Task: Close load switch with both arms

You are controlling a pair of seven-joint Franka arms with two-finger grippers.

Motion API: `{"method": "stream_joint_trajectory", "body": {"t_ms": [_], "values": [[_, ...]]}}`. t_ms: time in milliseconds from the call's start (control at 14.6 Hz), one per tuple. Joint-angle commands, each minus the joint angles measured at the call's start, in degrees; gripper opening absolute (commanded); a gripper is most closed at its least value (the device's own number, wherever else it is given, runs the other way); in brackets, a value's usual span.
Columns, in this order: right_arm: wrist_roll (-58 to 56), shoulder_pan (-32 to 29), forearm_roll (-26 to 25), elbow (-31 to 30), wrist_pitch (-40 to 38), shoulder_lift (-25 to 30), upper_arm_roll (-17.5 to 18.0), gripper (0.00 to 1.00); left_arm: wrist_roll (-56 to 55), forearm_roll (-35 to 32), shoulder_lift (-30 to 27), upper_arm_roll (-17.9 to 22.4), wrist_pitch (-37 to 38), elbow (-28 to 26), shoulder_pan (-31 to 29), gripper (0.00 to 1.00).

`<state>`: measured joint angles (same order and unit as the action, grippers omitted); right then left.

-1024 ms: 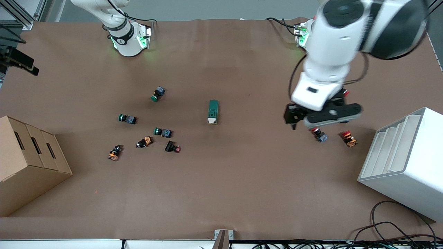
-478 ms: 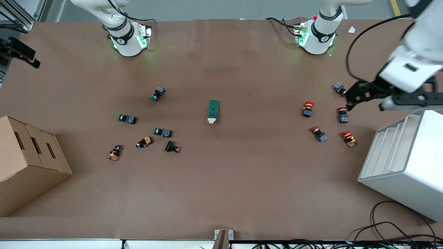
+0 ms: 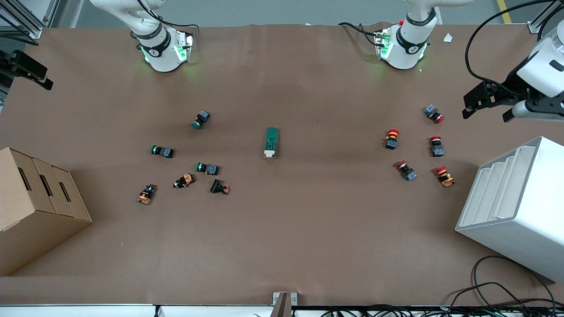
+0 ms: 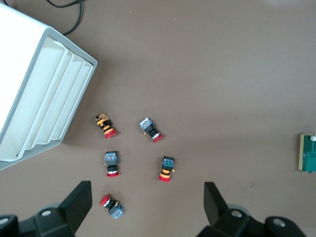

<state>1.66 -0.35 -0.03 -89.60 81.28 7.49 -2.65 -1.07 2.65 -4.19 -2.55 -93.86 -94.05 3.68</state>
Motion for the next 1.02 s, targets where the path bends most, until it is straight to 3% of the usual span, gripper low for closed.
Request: {"method": "stream_joint_trajectory", "body": {"t_ms": [0, 137, 341, 956], "values": [[0.01, 0.09, -0.41, -1.81, 1.33, 1.39, 0.28, 1.0, 1.34, -0.28, -3.98, 0.0, 0.08, -3.95, -0.51, 1.0], [0.01, 0.09, -0.41, -2.07, 1.6, 1.39, 0.28, 1.0, 1.42, -3.86, -4.85, -0.61, 0.17, -4.56, -0.42, 1.0], [0.01, 0.09, -0.33, -2.07, 1.68, 1.39, 0.28, 1.0, 1.42, -4.06, -5.91, -0.7, 1.13, -5.36, -0.16, 1.0], [-0.08, 0.09, -0.06, -2.16, 1.86, 1.39, 0.28, 1.0, 0.46, 0.34, -5.56, -0.53, 4.65, -3.6, -0.51, 1.0]]}}
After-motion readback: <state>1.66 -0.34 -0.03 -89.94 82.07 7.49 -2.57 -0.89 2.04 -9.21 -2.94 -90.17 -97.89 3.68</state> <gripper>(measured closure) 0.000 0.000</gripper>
